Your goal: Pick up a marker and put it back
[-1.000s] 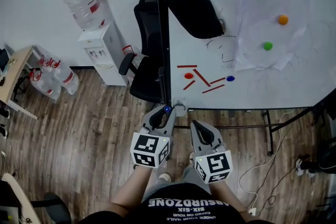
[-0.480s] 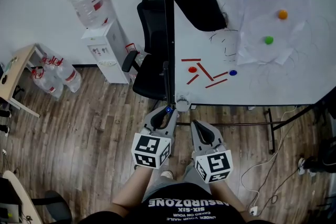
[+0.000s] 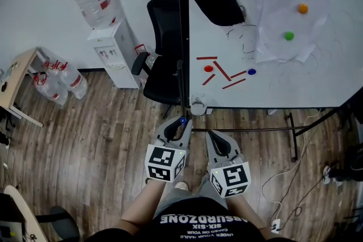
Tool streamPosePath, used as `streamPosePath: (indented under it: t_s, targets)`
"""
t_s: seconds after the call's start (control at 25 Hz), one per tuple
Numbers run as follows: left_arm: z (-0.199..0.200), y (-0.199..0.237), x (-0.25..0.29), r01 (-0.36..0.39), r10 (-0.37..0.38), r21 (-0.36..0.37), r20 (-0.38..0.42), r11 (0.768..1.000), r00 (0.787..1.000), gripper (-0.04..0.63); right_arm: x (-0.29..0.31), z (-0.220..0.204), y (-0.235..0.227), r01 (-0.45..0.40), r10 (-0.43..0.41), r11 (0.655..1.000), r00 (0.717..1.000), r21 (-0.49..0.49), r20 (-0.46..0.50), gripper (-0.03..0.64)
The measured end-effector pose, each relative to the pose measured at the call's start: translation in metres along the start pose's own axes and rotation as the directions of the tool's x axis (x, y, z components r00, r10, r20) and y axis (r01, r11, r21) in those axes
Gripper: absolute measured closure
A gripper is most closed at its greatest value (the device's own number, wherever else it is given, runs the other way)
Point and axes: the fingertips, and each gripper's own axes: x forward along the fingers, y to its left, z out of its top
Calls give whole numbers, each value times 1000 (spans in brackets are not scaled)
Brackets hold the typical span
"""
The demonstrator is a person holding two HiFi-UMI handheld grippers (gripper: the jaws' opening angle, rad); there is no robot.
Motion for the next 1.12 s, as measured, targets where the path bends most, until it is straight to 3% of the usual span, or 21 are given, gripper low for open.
streamPosePath:
  t_s: [0.68, 1.12]
  targets:
    - [-41, -12, -5, 13, -12, 23, -82, 1000, 997, 518, -5, -8, 3, 3, -3, 1000, 1000, 4, -13, 618]
    - [-48, -14, -6, 24, -22, 18, -94, 1000, 995, 520, -6, -9, 4, 5, -4, 1000, 1000, 3, -19, 618]
